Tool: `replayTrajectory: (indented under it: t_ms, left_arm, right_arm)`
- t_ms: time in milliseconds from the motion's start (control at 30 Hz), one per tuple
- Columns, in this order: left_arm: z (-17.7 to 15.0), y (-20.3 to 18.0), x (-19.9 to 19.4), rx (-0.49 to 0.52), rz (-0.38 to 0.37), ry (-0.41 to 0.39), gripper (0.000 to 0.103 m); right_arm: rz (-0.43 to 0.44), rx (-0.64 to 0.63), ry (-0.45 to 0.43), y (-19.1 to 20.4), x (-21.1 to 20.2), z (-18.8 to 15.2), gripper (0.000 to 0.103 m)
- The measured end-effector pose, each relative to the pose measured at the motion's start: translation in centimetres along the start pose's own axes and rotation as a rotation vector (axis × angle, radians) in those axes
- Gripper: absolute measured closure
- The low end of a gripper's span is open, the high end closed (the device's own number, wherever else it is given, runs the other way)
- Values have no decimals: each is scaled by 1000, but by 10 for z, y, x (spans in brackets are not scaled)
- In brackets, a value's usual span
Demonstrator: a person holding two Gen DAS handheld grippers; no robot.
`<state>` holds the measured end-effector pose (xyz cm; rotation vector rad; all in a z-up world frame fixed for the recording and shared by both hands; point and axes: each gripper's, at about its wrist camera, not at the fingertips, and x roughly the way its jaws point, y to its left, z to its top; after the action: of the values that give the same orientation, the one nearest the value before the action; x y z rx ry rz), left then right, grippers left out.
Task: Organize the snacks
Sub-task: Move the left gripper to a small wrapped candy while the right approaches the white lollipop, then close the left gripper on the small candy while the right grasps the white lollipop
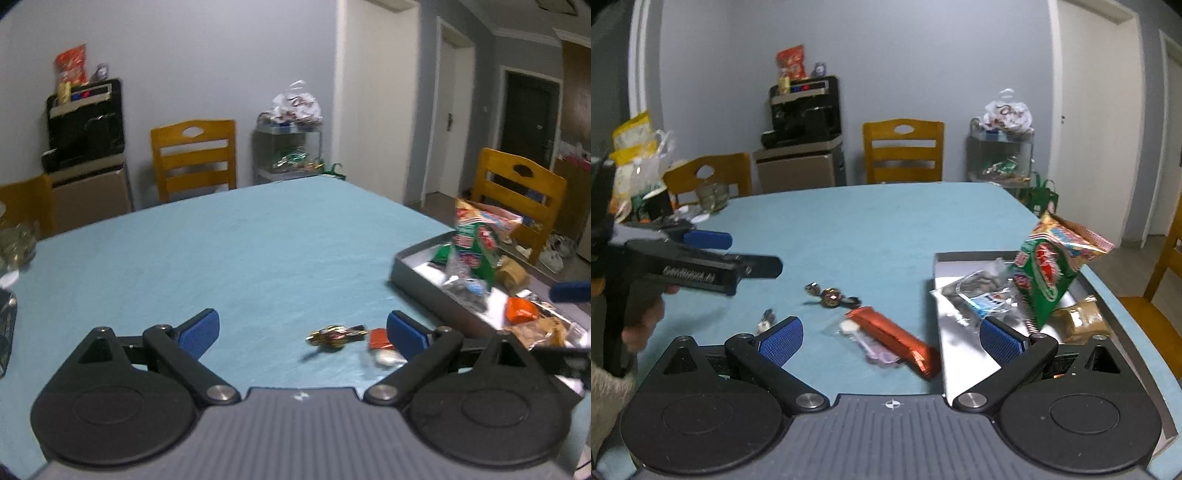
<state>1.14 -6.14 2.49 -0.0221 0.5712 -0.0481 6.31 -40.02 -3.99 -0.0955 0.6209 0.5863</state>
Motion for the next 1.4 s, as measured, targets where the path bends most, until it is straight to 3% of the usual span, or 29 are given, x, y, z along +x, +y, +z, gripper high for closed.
replayTrajectory:
  t_ms: [233, 400, 500, 633, 767, 1000, 1133, 1400]
  left_arm:
    - [-11, 23, 12, -6, 61, 54, 5]
    - [-18, 33, 24, -55, 43, 114, 5]
    - [-22, 28, 30, -33, 31, 134, 5]
    - [-26, 22, 37, -4, 15, 164, 5]
    - [-28, 17, 43, 3, -23, 191, 6]
    - [-33, 12, 51, 1, -93, 240, 28]
    - [-37, 7, 55, 8, -116, 265, 34]
    - [-40, 7, 58, 22, -120, 273, 43]
  right_arm:
    - [37, -62, 29, 22, 18, -8, 0]
    - [48, -107, 56, 34, 38, -11, 2]
    - [54, -124, 56, 39, 50, -9, 11]
    - [59, -153, 82, 45, 70, -7, 41]
    - [52, -181, 116, 51, 89, -9, 57]
    - [0, -212, 131, 49, 102, -13, 65]
    - [1, -213, 139, 45, 105, -15, 68]
    - [-17, -209, 122, 40, 103, -17, 90]
